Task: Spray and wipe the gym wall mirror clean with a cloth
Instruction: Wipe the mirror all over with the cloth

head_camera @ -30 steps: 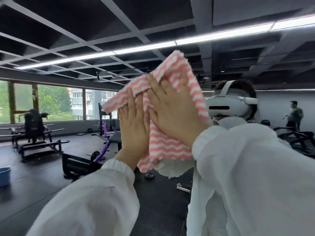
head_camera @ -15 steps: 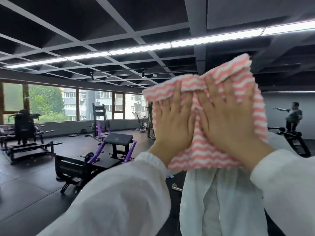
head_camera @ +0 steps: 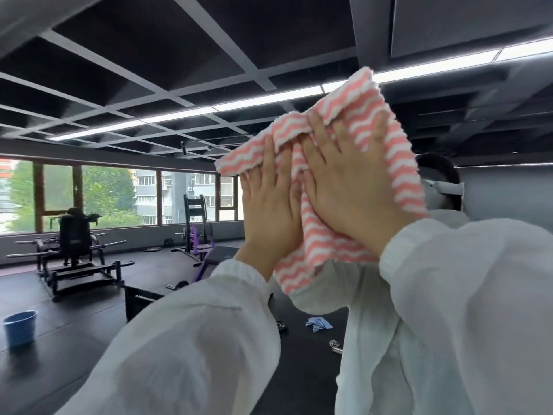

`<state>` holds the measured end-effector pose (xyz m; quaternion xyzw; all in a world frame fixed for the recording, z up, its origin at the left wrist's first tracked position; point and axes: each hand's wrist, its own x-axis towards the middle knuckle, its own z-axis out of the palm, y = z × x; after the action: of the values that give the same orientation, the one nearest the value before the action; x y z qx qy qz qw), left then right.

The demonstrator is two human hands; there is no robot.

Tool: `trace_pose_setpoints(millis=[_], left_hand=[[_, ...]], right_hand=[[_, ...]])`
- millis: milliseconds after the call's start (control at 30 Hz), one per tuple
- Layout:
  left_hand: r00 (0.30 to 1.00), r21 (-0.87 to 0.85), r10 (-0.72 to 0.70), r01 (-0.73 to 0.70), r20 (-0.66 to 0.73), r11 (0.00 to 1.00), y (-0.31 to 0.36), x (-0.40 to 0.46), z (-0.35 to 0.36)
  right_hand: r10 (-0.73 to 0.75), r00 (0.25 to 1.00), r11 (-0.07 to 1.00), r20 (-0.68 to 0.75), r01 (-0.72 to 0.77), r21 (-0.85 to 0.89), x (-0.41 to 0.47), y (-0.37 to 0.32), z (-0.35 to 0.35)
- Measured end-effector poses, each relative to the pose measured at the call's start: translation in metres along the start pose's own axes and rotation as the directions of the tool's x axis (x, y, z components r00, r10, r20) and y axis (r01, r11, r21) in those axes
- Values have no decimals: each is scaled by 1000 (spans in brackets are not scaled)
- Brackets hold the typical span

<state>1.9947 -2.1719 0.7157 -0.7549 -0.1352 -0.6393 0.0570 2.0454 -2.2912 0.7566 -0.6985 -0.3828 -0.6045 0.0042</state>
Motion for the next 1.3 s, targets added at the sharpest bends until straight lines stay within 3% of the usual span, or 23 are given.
trace_pose_setpoints(millis=[267,367,467,800,1067,1300], left_hand=[[994,30,-113,113,0,993,-44,-92,14],[988,8,-144,144,60,990,-33,-135,21],[989,30,-113,111,98,993,-25,-143,19],[995,128,49,-61,92,990,-59,-40,-7],[988,94,154,-151,-24,984,-116,32,-29],[960,141,280,-273,-28,952,-162,89,-48]], right_hand=[[-197,980,980,-9,197,10,-43,-72,28],[-266,963,954,-30,268,137,-74,-80,41],[-220,974,958,-59,227,173,-97,-69,43],[-122,978,967,-167,155,201,-19,-55,24],[-101,988,995,-114,100,-7,67,-84,11],[25,976,1000,-215,-23,14,124,-115,6]])
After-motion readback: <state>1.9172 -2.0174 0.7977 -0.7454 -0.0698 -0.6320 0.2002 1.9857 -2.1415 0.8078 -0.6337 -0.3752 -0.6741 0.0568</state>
